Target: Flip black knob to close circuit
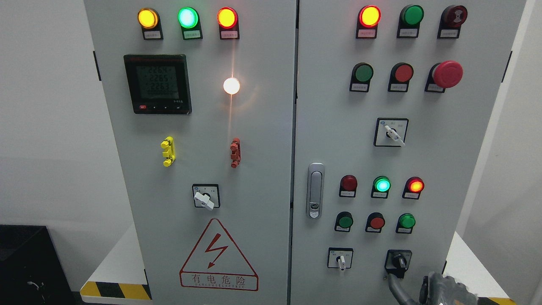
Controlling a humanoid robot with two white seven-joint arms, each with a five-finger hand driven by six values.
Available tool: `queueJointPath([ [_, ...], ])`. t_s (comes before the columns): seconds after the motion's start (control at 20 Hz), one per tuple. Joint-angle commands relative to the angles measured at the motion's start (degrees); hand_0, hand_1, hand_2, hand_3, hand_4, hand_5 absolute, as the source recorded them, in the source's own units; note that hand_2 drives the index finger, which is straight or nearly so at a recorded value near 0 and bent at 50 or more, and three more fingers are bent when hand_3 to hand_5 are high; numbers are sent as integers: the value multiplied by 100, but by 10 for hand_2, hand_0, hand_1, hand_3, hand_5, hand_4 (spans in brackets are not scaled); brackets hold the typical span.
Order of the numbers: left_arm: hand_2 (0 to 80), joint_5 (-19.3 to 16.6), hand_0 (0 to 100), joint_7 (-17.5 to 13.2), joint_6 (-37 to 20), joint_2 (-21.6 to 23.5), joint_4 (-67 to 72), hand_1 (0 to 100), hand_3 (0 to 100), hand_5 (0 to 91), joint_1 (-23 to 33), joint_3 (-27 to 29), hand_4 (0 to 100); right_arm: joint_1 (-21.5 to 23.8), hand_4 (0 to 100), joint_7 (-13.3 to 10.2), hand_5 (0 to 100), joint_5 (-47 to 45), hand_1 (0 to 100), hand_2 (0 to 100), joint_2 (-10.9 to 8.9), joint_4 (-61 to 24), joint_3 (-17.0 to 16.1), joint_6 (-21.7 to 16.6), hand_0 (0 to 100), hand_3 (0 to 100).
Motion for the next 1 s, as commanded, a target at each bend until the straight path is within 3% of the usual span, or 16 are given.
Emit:
queueJointPath([
  [0.0, 0, 0, 120, -2, 0, -2, -167, 556, 0, 0, 132, 0, 0, 151, 948, -51, 926, -31, 51, 918, 3, -320, 243, -74, 0, 1000],
  [0.3, 0, 0, 120, -2, 0, -2, -167, 556, 0, 0, 132, 0, 0, 406, 932, -87, 895, -452, 58, 874, -5, -697, 349, -206, 0, 1000],
  [0.4, 0, 0, 120, -2, 0, 7, -167, 556, 0, 0, 132, 0, 0, 503, 875, -104, 828, -715, 73, 818, 3, -873, 384, -206, 0, 1000],
  [0.65, 0, 0, 120, -2, 0, -2, -167, 556, 0, 0, 132, 0, 0, 801, 835, -543, 738, -1795, 89, 717, -5, -1093, 559, -548, 0, 952],
  [0.95, 0, 0, 120, -2, 0, 7, -167, 556, 0, 0, 132, 0, 0, 1109, 755, -1132, 642, -3483, 106, 581, -5, -1295, 762, -602, 0, 829],
])
